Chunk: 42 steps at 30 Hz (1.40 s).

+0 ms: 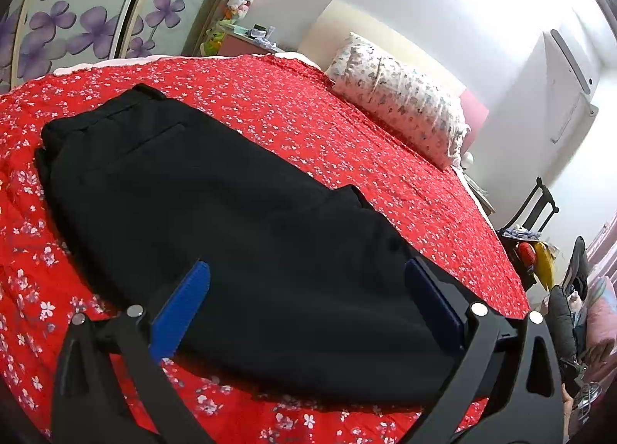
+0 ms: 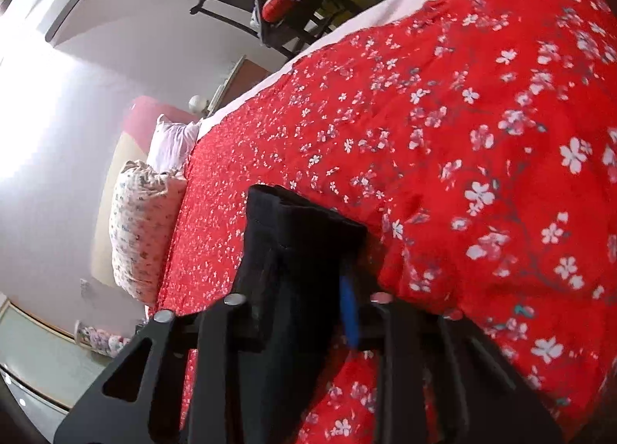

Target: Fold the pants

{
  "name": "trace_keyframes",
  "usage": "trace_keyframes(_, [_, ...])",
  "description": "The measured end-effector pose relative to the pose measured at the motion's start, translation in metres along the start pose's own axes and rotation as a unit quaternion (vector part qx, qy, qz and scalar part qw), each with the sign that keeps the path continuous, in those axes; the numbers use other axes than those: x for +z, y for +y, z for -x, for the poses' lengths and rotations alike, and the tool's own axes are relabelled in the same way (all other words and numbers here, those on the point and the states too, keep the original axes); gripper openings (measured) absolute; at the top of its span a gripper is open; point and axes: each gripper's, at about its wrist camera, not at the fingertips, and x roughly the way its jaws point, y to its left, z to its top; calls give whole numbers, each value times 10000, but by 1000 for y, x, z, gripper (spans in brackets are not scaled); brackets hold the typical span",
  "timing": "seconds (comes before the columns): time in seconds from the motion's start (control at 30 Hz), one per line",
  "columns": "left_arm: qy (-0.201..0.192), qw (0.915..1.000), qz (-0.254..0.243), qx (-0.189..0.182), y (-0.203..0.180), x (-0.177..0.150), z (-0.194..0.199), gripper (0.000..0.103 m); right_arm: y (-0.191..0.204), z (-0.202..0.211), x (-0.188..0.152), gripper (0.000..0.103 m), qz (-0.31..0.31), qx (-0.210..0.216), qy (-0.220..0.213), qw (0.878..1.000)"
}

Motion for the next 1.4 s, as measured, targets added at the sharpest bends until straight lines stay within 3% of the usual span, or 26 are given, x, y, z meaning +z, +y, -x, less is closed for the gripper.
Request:
trace_keyframes(0.2, [-8, 10000, 17, 6, 0, -1, 1, 101, 9, 15, -2, 13, -134, 468, -171, 9987])
trace_keyframes(0.43, [41, 9999, 86, 37, 2, 0, 0, 101, 61, 28, -19, 13, 511, 1178, -222, 9915])
trace_keyframes(0.57, [69, 9998, 173, 29, 5, 1, -1, 101, 109, 35, -46, 13, 1325, 1456, -244, 9801])
trace_keyframes(0.73, [98, 9998, 146, 23, 4, 1, -2, 101, 172, 34, -112, 13, 2376, 1795, 217, 9544])
trace_keyframes(0.9, [121, 9998, 133, -37, 3, 2, -2, 101, 226, 25, -205, 13, 3336, 2046, 940, 9154])
trace_keyframes(1.03, [135, 9998, 108, -38, 3, 3, -3, 101, 241, -3, -285, 13, 3964, 1821, 1790, 8818])
trace_keyframes(1.1, [161, 9997, 153, -51, 5, 3, -3, 101, 237, -18, -312, 13, 4124, 1605, 2110, 8716])
trace_keyframes(1.17, [184, 9996, 226, -67, 8, 4, -3, 101, 233, -27, -329, 13, 4166, 1444, 2289, 8679])
trace_keyframes(1.27, [205, 9993, 289, -120, 10, 5, -3, 101, 233, -22, -336, 13, 4341, 1460, 2139, 8628])
trace_keyframes(1.4, [237, 9991, 299, -160, 9, 5, -4, 101, 242, -8, -344, 13, 4389, 1830, 2044, 8556])
